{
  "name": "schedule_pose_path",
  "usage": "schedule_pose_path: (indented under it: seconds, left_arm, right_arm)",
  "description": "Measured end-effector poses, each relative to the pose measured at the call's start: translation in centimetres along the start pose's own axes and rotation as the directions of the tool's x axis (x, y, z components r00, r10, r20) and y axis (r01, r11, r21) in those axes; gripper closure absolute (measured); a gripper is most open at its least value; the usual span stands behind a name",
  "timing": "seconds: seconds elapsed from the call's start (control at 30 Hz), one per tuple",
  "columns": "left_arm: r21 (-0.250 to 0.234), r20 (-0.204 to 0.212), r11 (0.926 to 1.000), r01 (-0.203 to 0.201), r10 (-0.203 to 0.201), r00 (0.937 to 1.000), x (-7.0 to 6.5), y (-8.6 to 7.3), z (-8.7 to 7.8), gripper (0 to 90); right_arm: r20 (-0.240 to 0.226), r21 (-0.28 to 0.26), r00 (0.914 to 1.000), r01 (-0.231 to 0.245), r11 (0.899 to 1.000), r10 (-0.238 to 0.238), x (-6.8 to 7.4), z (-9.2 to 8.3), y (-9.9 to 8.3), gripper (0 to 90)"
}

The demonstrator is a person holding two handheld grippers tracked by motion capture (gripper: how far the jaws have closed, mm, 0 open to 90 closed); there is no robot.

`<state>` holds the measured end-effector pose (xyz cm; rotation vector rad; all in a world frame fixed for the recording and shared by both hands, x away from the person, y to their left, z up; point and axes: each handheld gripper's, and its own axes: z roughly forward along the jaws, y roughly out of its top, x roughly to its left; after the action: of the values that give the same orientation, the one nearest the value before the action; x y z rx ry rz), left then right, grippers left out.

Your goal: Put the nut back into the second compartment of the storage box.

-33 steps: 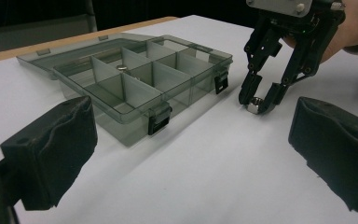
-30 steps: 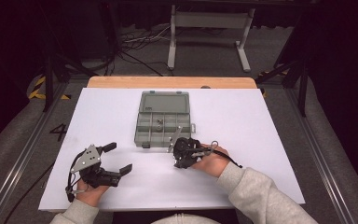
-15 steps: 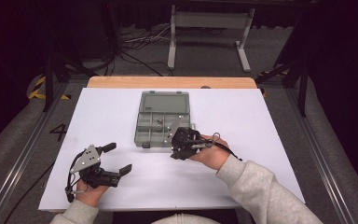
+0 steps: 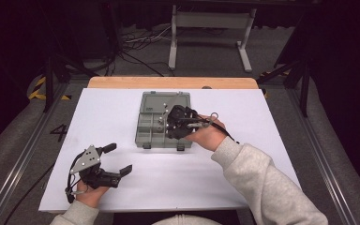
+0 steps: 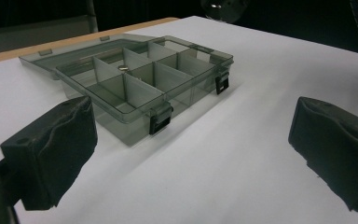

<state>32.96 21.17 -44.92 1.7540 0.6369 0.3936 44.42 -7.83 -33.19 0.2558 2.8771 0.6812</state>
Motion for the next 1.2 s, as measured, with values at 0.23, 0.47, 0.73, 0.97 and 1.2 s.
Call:
schedule_pose_path:
  seconds: [0.23,0.47,0.73,0.97,1.2]
  left_arm:
    - [0.0,0.0,1.0,0.003,-0.003,1.0,0.0,0.0,0.0,1.9]
    - [0.0,-0.001,1.0,0.003,-0.003,1.0,0.2,0.0,-0.1,1.9]
    - [0.001,0.001,1.0,0.003,-0.003,1.0,0.2,0.0,-0.2,1.9]
    - [0.001,0.001,1.0,0.0,0.0,1.0,0.2,0.0,-0.2,1.9]
    - [0.0,0.0,1.0,0.004,-0.004,1.0,0.2,-0.1,-0.2,1.9]
  right_arm:
    - [0.025,-0.016,0.9995,-0.018,1.0,0.018,-2.1,0.2,1.4,70.1]
    - [0.06,-0.014,0.9964,-0.059,0.998,0.06,-4.3,0.8,2.5,70.1]
    - [0.082,-0.018,0.9916,-0.099,0.995,0.1,-6.6,2.1,3.0,70.0]
    - [0.081,-0.007,0.9884,-0.128,0.992,0.128,-7.7,4.7,3.0,70.0]
    - [0.063,0.0,0.9872,-0.147,0.989,0.147,-8.0,6.7,2.8,70.0]
